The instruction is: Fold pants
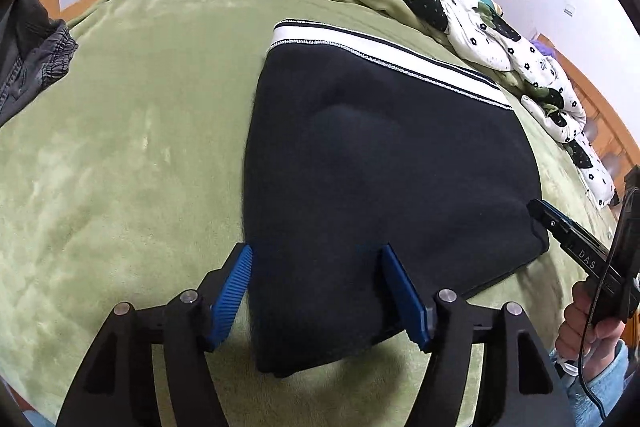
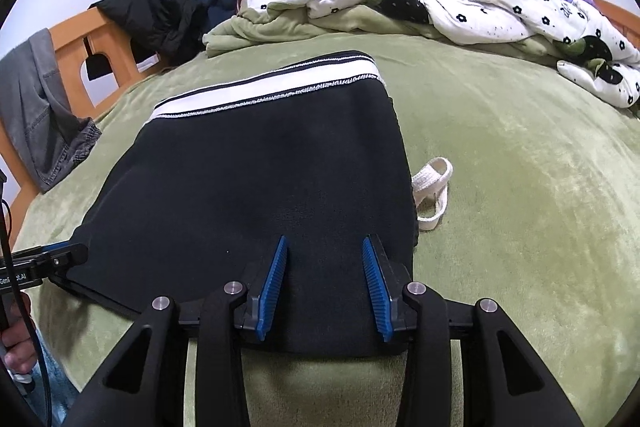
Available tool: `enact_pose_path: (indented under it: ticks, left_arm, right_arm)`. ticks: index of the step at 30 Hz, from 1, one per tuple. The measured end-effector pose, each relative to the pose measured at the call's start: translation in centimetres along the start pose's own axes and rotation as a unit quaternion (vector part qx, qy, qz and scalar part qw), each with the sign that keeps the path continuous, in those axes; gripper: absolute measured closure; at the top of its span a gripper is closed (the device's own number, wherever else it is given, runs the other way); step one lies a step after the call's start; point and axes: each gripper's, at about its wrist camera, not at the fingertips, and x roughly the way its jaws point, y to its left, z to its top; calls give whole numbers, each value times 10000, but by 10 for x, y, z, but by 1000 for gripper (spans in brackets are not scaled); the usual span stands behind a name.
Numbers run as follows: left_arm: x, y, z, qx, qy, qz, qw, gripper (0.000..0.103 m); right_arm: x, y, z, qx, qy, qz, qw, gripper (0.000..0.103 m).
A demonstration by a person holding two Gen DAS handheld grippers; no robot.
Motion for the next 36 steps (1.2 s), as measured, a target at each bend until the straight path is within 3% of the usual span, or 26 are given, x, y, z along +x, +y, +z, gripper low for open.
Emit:
enact_pose_path:
  ticks: [5,9,16,19,22,26,28,30,32,36]
  left_arm:
    - [-12,7,10,-53,-213,-218,9995,38]
    - [-10,12,46,92,-317,-91,9994,41]
    - [25,18,119,162,-302,-405,9986,41]
    - [54,24,142,118,-117,-499,9986,41]
    - [93,34,148,-17,360,-597,9976,39]
    - [112,56,142,-428,473,-1314,9893,38]
    - [118,60,142,-617,542,-1583,9840,45]
    - [118,59,144,-710,554,-1768,9801,71]
    - [105,50,147,-555,301,-1832,9811,89]
    - [86,30,157,-191,-23,-1650,9861,89]
  right_arm:
    - [-7,-10,13,199,-83,38,9998,63]
    - [0,-28,45,380,-199,-17,9991,51]
    - [65,-51,107,739,351,452,9956,51]
    - [93,-49,115,569,578,575,9950,46]
    - [109,-49,116,428,685,628,9948,37]
    - [123,-60,116,651,901,1092,9878,38]
    - [133,-65,118,857,1056,1313,9820,36]
    - [137,-68,119,972,1116,1486,9778,36]
    - [137,-74,118,1142,1131,1759,9712,41]
    - [126,-80,123,1260,854,1919,9695,56]
